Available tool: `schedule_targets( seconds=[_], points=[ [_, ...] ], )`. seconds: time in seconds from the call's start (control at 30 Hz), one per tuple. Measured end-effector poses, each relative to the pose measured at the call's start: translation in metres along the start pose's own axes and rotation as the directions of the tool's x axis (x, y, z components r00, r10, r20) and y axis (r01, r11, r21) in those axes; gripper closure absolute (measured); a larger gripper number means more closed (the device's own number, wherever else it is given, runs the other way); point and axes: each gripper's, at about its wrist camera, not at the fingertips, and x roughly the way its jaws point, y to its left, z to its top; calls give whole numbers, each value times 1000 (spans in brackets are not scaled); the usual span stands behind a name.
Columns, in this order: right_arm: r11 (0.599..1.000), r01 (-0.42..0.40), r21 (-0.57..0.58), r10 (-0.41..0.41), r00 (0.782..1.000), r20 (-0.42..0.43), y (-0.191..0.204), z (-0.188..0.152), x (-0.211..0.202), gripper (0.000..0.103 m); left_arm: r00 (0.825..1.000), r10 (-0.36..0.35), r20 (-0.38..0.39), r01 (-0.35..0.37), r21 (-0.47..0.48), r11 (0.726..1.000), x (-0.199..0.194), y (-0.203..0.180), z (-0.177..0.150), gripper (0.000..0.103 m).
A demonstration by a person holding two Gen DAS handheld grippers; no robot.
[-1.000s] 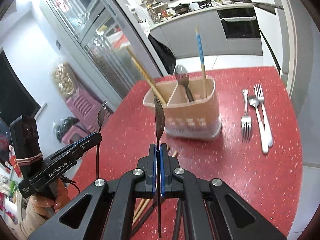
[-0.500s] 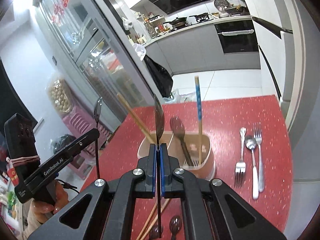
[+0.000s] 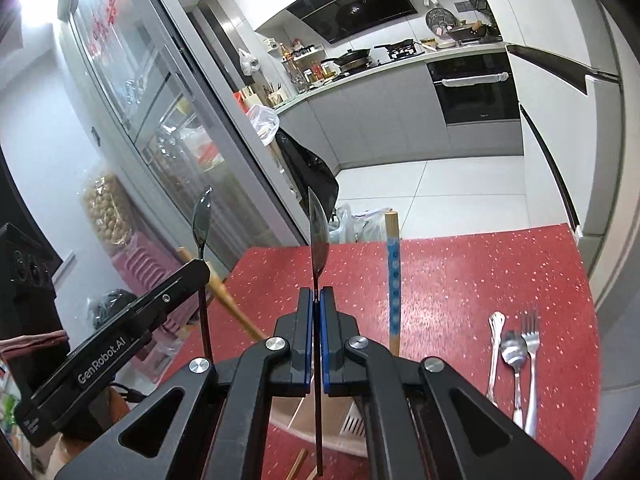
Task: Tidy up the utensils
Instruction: 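Carry both brown spoons to the beige holder and drop them in, opening both tools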
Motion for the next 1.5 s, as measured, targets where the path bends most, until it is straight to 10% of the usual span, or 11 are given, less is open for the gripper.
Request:
schedule_targets(
  seconds=[0.6,1.5],
  points=[
    [991,51,-122,-37,993,116,-6,-26,34,100,989,75,129,-89,106,990,23,-9,-38,67],
    [991,49,-121,-49,999,10,-20,-59,17,96,988,154,12,-155,133,979,6,7,-81,67]
  ],
)
